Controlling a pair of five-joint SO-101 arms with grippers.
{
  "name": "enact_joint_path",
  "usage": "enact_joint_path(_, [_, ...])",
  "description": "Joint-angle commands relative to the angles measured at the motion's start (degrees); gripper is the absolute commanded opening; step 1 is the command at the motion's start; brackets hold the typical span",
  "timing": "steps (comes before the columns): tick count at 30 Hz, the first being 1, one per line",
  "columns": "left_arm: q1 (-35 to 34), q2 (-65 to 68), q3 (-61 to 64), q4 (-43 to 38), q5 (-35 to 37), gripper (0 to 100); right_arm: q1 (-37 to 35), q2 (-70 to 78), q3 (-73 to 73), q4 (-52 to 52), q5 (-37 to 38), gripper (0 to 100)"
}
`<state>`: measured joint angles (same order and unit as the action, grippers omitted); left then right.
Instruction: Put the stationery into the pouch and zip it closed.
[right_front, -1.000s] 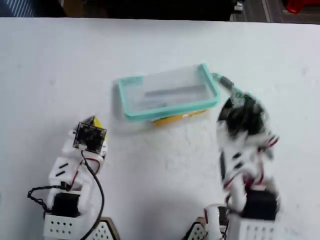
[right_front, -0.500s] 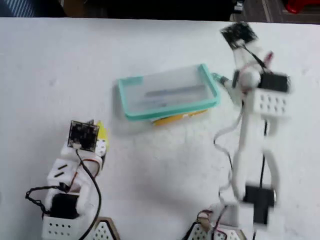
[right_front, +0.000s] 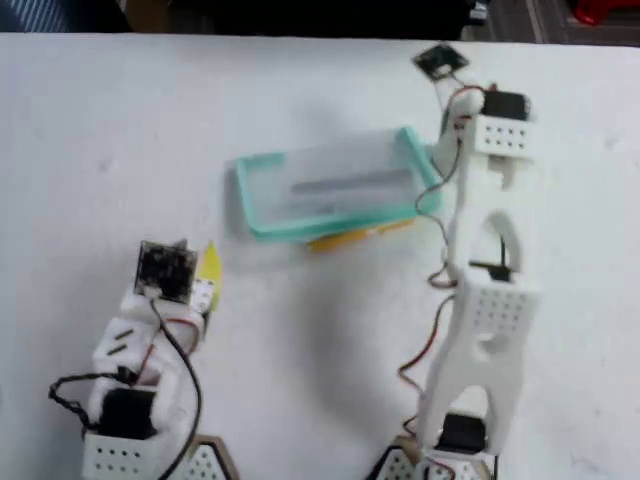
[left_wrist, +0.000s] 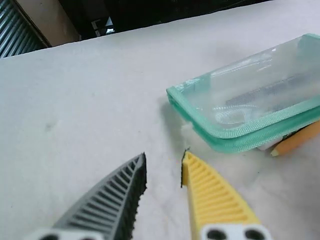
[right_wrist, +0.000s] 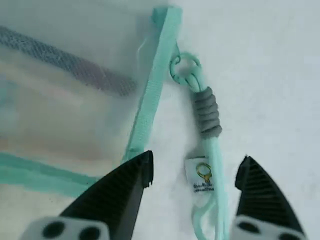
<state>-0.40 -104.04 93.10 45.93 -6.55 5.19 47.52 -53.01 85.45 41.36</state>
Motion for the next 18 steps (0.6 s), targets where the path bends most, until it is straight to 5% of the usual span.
enact_joint_path(1, [-0.31, -0.66, -3.34, 0.44, 0.62, 15, -0.48, 4.88, -8.97, -0.22, 0.88, 22.9])
enact_joint_path(9, [-0.04, -0.66, -3.34, 0.44, 0.62, 15, 0.84, 12.0, -27.34, 1.63, -5.19, 23.0])
enact_joint_path(18, [-0.04, -0.66, -3.34, 0.44, 0.44, 15, 1.71, 19.74, -29.01, -2.15, -5.27, 23.0])
